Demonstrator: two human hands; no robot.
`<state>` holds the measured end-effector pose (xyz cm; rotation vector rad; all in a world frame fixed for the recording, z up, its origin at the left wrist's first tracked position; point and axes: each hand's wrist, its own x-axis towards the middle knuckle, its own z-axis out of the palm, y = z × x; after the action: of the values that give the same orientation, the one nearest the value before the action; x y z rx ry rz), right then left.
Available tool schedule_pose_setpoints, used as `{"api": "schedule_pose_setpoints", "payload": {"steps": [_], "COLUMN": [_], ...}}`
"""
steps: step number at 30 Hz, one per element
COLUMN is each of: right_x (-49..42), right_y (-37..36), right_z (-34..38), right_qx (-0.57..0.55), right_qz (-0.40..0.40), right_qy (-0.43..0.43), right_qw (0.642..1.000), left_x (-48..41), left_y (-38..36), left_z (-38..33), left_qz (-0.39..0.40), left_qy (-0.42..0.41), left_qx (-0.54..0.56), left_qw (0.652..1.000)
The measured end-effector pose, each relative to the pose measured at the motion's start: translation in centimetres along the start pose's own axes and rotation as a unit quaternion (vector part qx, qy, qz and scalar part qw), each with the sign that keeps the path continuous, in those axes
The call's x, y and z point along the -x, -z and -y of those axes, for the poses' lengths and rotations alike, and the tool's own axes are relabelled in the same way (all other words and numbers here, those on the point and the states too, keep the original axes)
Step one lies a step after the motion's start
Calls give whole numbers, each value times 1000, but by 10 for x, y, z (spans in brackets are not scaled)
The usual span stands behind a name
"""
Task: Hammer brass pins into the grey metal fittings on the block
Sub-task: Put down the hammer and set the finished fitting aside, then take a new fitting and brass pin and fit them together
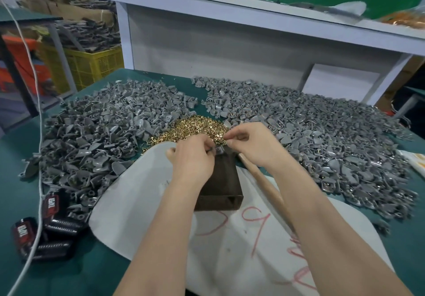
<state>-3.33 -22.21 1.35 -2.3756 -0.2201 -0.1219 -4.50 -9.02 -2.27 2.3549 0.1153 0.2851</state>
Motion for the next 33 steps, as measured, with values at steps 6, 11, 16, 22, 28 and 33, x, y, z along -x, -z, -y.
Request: {"api": "schedule_pose_setpoints", "payload": {"steps": [6,11,16,22,28,33], "right_x": [-5,-6,-10,-11,-4,5], "right_y": [-15,-23,-26,-26,-4,14], "right_z": [2,9,30,32,8,-17], "right_qx": [108,251,376,391,112,244], "right_qz": [-14,11,41,50,37,57], "right_qy": [27,60,88,100,25,-136], "right_qw": [994,966,922,914,993,959], "left_x": [-2,-3,-4,-3,-1,0], "left_y": [-2,-4,-3,-2,-1,0], "left_z": [4,4,2,1,3,2], "left_qz": [-1,-2,1,-2,-11,-9], "left_qy": [0,0,3,-1,-5,-8], "left_qx": [-14,-25,-45,-42,-2,3], "left_qw": [1000,1000,999,999,1000,1000]}}
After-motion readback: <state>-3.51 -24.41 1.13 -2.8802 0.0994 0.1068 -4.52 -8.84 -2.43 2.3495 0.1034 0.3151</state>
